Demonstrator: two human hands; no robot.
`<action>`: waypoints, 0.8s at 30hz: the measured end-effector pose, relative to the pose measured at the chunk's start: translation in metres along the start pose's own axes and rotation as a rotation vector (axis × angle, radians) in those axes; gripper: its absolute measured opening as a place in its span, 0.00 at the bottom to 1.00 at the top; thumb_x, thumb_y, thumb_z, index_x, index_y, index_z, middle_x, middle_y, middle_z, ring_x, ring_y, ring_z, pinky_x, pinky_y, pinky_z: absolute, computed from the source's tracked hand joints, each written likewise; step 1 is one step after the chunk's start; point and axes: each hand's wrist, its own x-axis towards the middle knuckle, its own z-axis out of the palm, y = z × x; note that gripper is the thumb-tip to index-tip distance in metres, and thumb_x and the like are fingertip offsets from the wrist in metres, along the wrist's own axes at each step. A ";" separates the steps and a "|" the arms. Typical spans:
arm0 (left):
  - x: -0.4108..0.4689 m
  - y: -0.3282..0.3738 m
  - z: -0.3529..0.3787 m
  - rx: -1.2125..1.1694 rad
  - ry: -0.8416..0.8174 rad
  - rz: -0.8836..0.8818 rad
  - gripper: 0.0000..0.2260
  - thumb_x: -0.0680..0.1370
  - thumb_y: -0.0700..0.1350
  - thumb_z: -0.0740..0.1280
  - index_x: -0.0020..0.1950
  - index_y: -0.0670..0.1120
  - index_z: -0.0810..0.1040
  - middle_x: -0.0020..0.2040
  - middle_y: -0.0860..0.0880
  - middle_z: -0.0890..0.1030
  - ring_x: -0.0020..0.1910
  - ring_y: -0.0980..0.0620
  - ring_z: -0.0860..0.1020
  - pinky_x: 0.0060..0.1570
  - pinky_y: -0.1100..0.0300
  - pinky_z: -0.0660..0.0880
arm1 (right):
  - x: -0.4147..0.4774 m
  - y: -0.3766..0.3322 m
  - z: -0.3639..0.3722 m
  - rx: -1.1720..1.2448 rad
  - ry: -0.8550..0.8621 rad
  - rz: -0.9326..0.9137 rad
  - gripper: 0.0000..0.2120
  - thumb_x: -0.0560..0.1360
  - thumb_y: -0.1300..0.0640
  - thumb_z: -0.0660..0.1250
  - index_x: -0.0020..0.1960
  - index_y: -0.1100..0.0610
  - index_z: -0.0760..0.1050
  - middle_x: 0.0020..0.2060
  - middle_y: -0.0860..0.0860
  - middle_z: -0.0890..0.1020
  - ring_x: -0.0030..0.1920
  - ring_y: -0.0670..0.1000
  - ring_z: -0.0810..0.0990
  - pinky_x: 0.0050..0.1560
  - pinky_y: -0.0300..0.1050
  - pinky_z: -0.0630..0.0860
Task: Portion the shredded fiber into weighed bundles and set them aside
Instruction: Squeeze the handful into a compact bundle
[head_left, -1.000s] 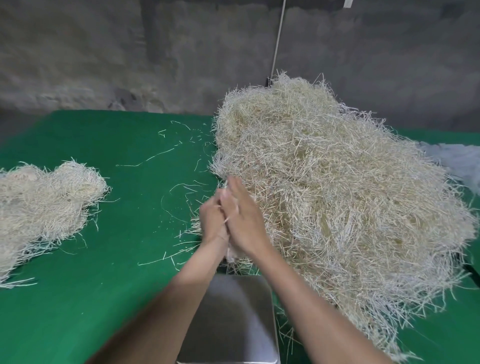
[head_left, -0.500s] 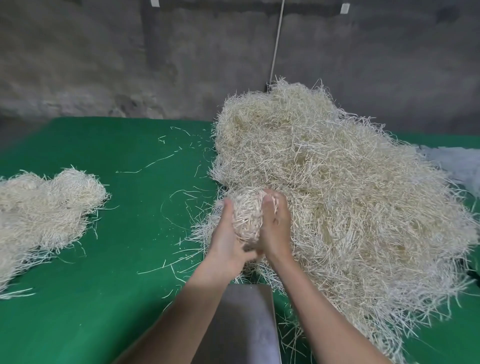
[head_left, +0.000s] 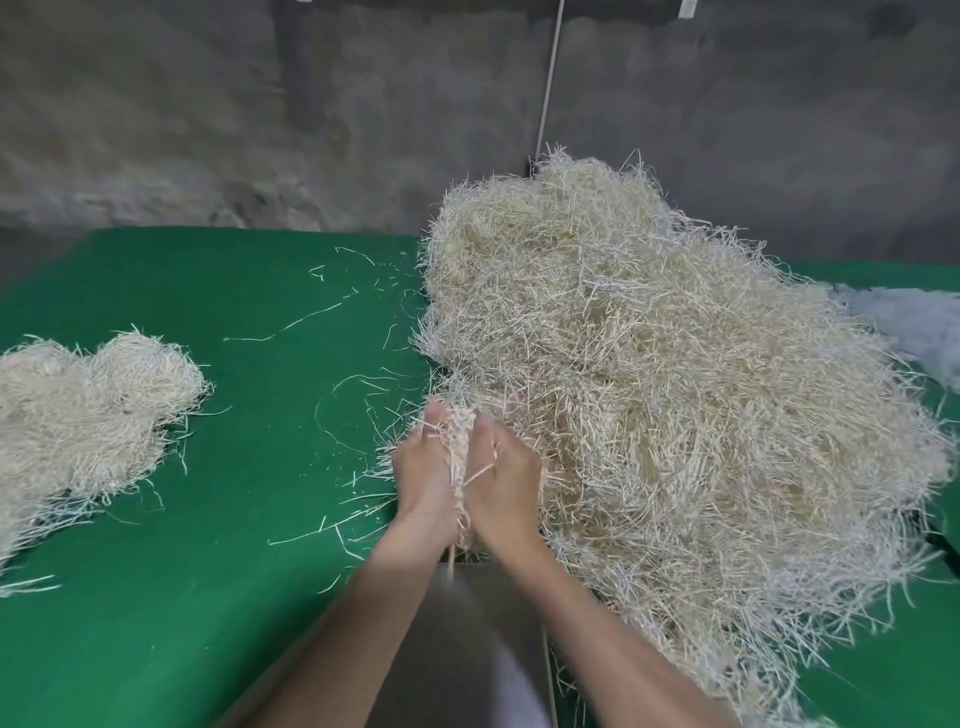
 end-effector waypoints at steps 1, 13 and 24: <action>-0.001 -0.003 -0.002 0.031 -0.037 -0.043 0.19 0.79 0.56 0.61 0.46 0.39 0.77 0.34 0.44 0.78 0.33 0.50 0.78 0.33 0.60 0.75 | 0.008 -0.002 -0.005 0.016 -0.029 0.039 0.19 0.82 0.51 0.54 0.40 0.60 0.74 0.29 0.44 0.70 0.29 0.52 0.71 0.36 0.56 0.71; 0.008 0.005 -0.009 0.188 0.011 0.276 0.06 0.81 0.44 0.61 0.52 0.43 0.75 0.48 0.50 0.77 0.41 0.62 0.77 0.39 0.67 0.74 | 0.000 -0.004 -0.020 0.207 -0.300 0.121 0.45 0.64 0.32 0.69 0.66 0.23 0.39 0.66 0.25 0.43 0.69 0.37 0.49 0.68 0.43 0.59; -0.013 0.000 -0.027 -0.232 -0.263 -0.078 0.25 0.70 0.68 0.59 0.61 0.56 0.74 0.63 0.53 0.78 0.54 0.61 0.79 0.53 0.56 0.74 | 0.040 0.002 0.015 0.696 0.064 0.693 0.31 0.77 0.42 0.62 0.74 0.54 0.59 0.68 0.59 0.71 0.65 0.60 0.73 0.61 0.66 0.71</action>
